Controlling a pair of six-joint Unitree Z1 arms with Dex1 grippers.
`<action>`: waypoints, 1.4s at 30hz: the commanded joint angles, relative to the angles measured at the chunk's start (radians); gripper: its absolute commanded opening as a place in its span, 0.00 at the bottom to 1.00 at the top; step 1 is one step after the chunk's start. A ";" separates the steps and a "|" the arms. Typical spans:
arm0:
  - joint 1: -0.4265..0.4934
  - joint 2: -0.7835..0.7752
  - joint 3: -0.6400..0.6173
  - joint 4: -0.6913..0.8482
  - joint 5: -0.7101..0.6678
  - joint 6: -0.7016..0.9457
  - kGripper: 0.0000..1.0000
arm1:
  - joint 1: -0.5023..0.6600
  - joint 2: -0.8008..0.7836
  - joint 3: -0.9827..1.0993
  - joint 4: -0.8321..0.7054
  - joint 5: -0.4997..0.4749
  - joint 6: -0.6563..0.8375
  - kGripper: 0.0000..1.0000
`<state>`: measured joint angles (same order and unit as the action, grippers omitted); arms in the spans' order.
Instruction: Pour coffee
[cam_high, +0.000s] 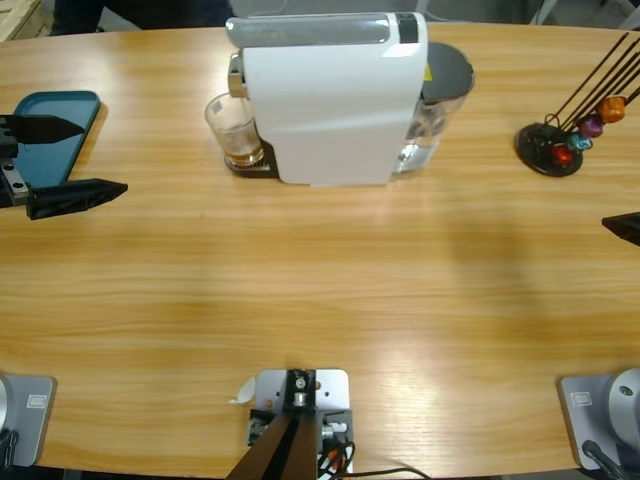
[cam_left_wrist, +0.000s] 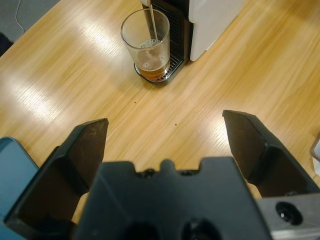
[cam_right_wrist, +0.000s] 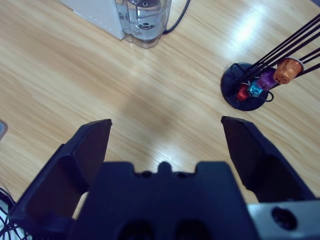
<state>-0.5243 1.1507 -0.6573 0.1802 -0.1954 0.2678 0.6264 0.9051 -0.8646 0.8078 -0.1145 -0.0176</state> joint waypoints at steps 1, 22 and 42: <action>-0.010 0.025 0.038 -0.021 0.011 0.004 0.99 | 0.007 -0.015 0.027 0.004 -0.019 0.011 1.00; -0.010 0.032 0.041 -0.024 0.011 0.004 0.99 | 0.007 0.001 0.024 0.004 -0.019 0.013 1.00; -0.010 0.043 0.041 -0.030 0.010 0.001 0.99 | 0.007 -0.002 0.025 0.004 -0.019 0.013 1.00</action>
<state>-0.5244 1.1569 -0.6568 0.1673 -0.1953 0.2678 0.6264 0.9052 -0.8646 0.8078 -0.1145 -0.0174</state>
